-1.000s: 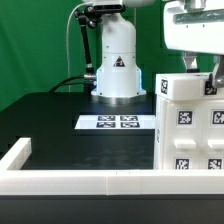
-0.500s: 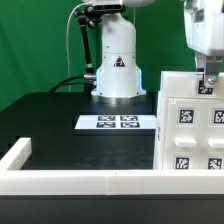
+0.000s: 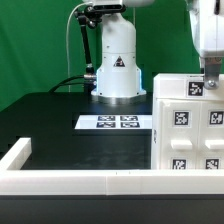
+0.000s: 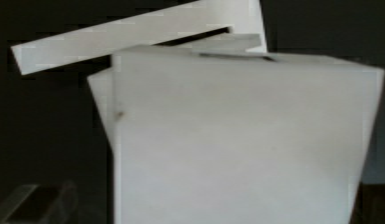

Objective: Assemble cabinet

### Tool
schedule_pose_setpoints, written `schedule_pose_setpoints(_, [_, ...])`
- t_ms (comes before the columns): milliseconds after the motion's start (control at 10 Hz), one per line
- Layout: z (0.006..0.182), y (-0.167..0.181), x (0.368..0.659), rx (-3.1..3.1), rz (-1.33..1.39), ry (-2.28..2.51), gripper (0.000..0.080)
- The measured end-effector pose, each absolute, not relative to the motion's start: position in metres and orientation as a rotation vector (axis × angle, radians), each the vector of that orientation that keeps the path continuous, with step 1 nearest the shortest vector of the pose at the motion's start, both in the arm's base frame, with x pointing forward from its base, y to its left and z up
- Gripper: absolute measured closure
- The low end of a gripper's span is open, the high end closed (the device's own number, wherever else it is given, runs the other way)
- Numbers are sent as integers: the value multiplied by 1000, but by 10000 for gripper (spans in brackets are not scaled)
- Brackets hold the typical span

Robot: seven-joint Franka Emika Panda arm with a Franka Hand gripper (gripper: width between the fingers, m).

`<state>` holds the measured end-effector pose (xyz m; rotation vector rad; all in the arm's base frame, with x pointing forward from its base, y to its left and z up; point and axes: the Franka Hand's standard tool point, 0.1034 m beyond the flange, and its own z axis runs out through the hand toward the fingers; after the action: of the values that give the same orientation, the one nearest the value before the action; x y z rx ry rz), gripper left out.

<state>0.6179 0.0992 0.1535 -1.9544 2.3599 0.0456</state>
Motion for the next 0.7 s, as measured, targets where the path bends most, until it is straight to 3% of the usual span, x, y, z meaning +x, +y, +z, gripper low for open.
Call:
schedule_pose_setpoints(100, [154,100,618,-1964,56,2342,9])
schedule_pose_setpoints(400, [165,104,621,-1990,76,2269,3])
schedule_pose_setpoints(700, [164,105,621,-2042,73,2224,3])
